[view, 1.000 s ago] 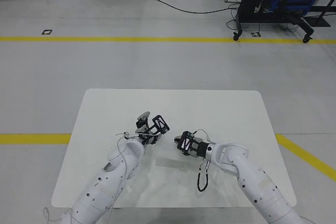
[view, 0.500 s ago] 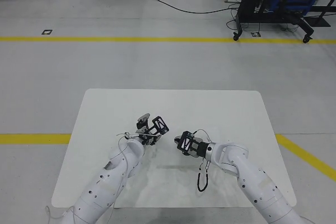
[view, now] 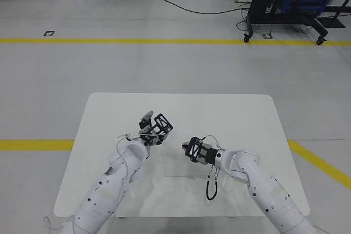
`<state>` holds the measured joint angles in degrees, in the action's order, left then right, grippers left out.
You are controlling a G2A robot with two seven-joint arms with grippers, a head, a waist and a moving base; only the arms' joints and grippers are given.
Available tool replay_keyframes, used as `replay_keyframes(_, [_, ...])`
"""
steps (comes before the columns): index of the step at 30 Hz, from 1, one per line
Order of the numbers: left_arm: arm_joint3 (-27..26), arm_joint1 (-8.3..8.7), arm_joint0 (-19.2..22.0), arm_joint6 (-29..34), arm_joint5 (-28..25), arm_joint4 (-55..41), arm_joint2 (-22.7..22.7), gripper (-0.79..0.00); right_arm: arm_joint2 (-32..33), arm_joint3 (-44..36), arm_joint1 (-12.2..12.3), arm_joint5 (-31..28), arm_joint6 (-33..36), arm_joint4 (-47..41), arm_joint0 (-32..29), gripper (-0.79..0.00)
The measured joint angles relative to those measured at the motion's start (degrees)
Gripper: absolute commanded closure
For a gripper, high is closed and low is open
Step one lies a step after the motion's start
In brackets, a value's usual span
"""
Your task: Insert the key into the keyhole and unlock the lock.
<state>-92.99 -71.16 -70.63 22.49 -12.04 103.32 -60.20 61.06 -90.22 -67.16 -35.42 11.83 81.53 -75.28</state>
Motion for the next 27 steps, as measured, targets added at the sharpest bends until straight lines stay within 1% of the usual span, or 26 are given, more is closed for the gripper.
replay_keyframes(3, [-5.44,0.80,-2.62,-0.60,-1.82,-1.35,-4.05,-0.785,0.00,0.00,0.00,0.00,0.00,0.00,0.00,0.000])
replay_keyframes(5, [-9.24,1.34,-5.09,-0.94,-3.56,-3.45,-7.12,-0.785,0.00,0.00,0.00,0.00,0.00,0.00,0.00,0.000])
replay_keyframes(8, [-13.14,1.79,-8.61,-0.26,-5.15,-9.77,-11.46,-0.785,0.00,0.00,0.00,0.00,0.00,0.00,0.00,0.000])
replay_keyframes(10, [-13.45,1.80,-8.98,-0.13,-5.24,-12.04,-11.92,-0.785,0.00,0.00,0.00,0.00,0.00,0.00,0.00,0.000])
replay_keyframes(16, [-13.31,1.79,-8.86,-0.17,-5.18,-10.21,-11.74,-0.785,0.01,0.00,0.00,0.01,-0.01,-0.01,-0.01,0.000])
replay_keyframes(18, [-13.31,1.79,-8.86,-0.17,-5.18,-10.24,-11.74,-0.785,0.47,-0.17,-0.08,1.06,-0.73,-1.18,-0.30,0.000])
replay_keyframes(19, [-13.21,1.76,-8.99,-0.45,-5.00,-10.54,-11.81,-0.785,1.06,-0.39,-0.18,2.13,-1.69,-3.61,-0.61,0.000])
replay_keyframes(21, [-12.59,1.65,-9.56,-2.33,-5.10,-13.49,-12.42,-0.785,2.23,-0.66,-0.28,2.16,-2.89,-9.15,-0.87,0.000])
replay_keyframes(24, [-11.04,1.64,-9.98,-4.70,-8.53,-25.75,-15.49,-0.785,4.23,-0.87,-0.31,-0.42,-3.62,-20.07,-1.26,0.000])
replay_keyframes(25, [-10.53,1.71,-9.97,-4.71,-10.26,-30.84,-16.87,-0.785,4.99,-0.86,-0.28,-1.64,-3.24,-24.61,-1.33,0.000])
replay_keyframes(27, [-9.90,1.85,-9.85,-4.12,-13.90,-38.29,-18.53,-0.785,6.05,-1.12,-0.14,-3.51,-1.88,-30.63,-1.27,0.000])
